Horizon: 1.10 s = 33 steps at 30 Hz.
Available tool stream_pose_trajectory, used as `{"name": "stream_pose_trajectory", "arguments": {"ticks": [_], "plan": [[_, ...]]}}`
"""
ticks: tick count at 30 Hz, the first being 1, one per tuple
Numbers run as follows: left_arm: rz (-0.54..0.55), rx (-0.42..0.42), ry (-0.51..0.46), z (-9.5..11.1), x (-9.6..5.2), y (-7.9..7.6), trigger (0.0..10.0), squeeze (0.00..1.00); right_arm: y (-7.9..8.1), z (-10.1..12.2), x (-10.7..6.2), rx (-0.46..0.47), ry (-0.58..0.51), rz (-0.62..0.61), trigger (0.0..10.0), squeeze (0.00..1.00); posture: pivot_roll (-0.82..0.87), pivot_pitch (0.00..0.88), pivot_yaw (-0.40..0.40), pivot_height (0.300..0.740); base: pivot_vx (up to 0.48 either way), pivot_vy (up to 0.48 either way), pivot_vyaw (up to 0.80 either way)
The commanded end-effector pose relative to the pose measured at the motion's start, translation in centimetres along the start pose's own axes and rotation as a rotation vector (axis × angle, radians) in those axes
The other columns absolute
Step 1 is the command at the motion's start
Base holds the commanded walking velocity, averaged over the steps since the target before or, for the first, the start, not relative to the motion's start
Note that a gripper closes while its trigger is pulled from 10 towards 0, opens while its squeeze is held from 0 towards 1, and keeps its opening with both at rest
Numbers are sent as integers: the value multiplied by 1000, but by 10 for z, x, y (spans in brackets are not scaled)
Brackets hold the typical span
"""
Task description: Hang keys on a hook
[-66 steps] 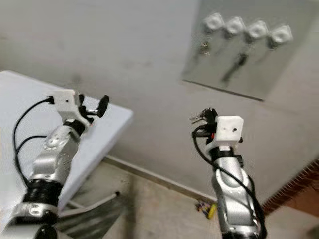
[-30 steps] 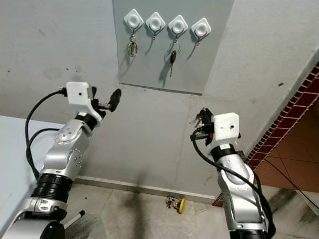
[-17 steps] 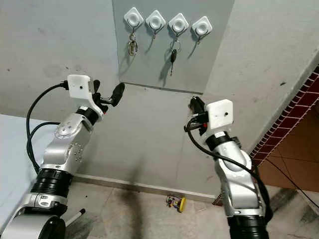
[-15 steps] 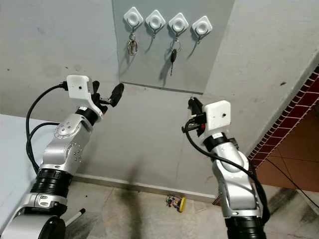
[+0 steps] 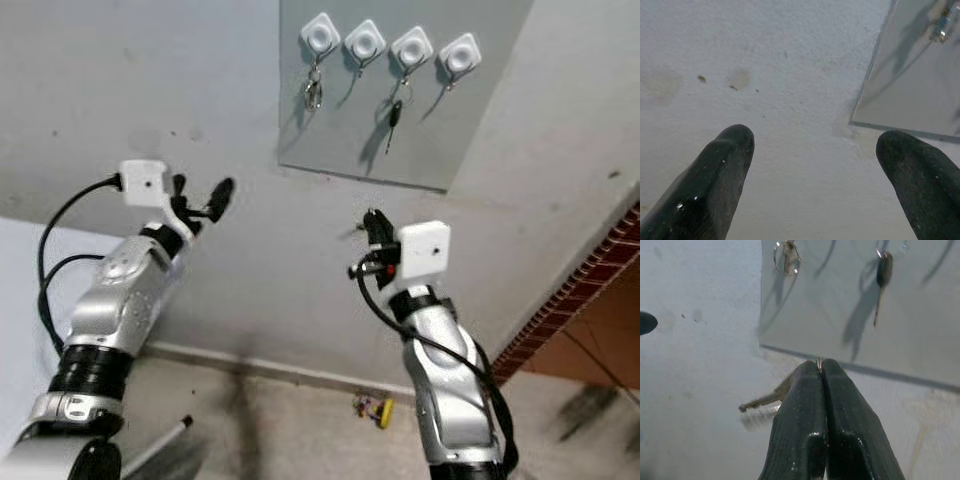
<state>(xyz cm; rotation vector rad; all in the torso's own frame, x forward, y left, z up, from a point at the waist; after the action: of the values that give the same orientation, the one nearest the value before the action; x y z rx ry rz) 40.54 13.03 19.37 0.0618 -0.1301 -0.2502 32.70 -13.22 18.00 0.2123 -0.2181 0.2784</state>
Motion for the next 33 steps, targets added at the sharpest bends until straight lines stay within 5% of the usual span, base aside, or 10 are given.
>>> {"name": "stream_pose_trajectory", "arguments": {"ticks": [1, 15, 33], "plan": [[-48, -4, -13, 5, 4, -13, 10000, 0, -6, 7, -3, -3, -23, -28, 10000, 0, -43, 45, -28, 740, 0, 458, 0], [-103, 74, 6, 2, 1, -23, 10000, 0, -4, 14, -8, 44, -63, -50, 10000, 0, -43, 55, -18, 740, 0, 19, 0], [-141, 94, 8, -1, -5, -34, 10000, 0, 6, 17, -11, 104, -93, -39, 10000, 0, -38, 61, -16, 740, 300, 0, 0]]}}
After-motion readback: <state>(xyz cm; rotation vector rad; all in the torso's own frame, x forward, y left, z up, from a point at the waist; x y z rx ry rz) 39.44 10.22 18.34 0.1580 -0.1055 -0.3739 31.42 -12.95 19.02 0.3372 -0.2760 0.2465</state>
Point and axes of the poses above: a point about 5 cm out from each wrist's last joint towards the gripper, its own x axis pointing out of the wrist towards the gripper, its own z axis along the axis of the wrist's last joint, y = z × x, the point moved 4 cm from there along x, pointing out of the wrist towards the gripper, and after that the axes turned 12 degrees about x, right-handed, at the moved point
